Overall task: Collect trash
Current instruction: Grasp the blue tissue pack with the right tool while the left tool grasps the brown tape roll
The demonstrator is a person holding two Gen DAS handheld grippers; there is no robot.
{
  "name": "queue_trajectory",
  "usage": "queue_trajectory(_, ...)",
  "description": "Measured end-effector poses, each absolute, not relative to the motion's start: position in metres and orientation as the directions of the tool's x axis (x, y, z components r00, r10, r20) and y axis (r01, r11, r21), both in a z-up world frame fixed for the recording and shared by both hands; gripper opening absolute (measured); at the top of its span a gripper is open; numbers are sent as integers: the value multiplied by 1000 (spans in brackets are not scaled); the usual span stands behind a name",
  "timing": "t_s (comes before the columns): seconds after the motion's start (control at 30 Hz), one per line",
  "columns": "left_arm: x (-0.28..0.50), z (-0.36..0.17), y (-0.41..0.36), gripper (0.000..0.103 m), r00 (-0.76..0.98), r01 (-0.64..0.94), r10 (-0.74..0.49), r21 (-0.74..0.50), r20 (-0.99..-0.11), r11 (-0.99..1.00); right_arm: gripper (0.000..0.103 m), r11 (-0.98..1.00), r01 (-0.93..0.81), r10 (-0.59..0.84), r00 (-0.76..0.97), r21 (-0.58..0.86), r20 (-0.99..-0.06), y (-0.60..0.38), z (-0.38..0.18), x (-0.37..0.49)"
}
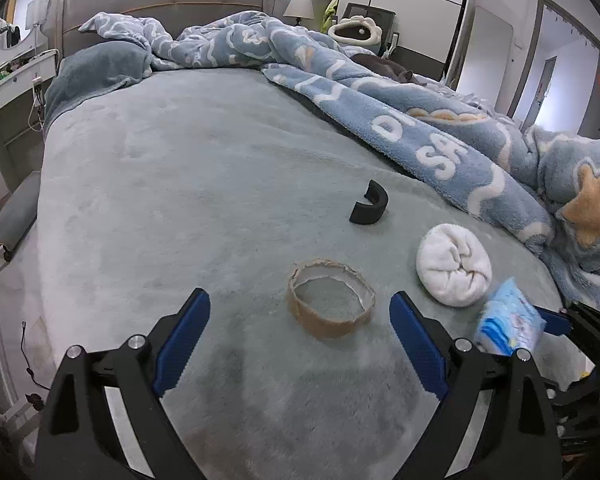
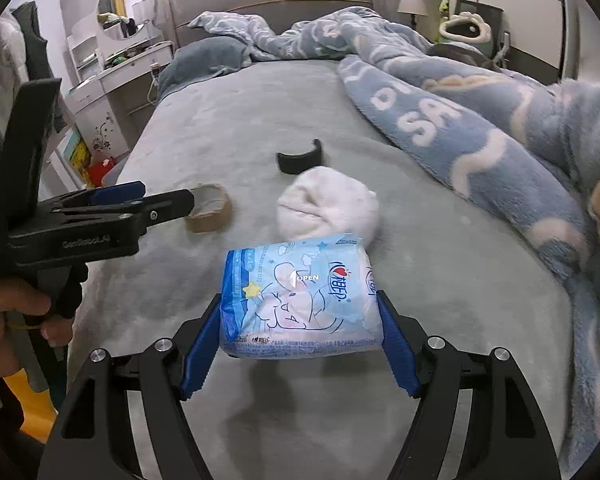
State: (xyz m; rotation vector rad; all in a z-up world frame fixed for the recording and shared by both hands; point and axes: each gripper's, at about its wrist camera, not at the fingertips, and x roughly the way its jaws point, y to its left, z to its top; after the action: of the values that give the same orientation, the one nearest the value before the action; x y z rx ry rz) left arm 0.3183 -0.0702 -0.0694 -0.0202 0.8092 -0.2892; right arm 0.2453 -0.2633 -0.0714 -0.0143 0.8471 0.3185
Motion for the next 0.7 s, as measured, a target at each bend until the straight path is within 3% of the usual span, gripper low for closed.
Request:
queue_trajectory(0.43,329,-81,-89,88,647,228,-241,-118,-724,966,74,954,-266,278,603,140,-747,-296,-81,240)
queue_trajectory(0.7,336,-92,-103,60,619,242,-222,-85,-753,966,74,951,-256,295,595,171,-748,-310,-82,234)
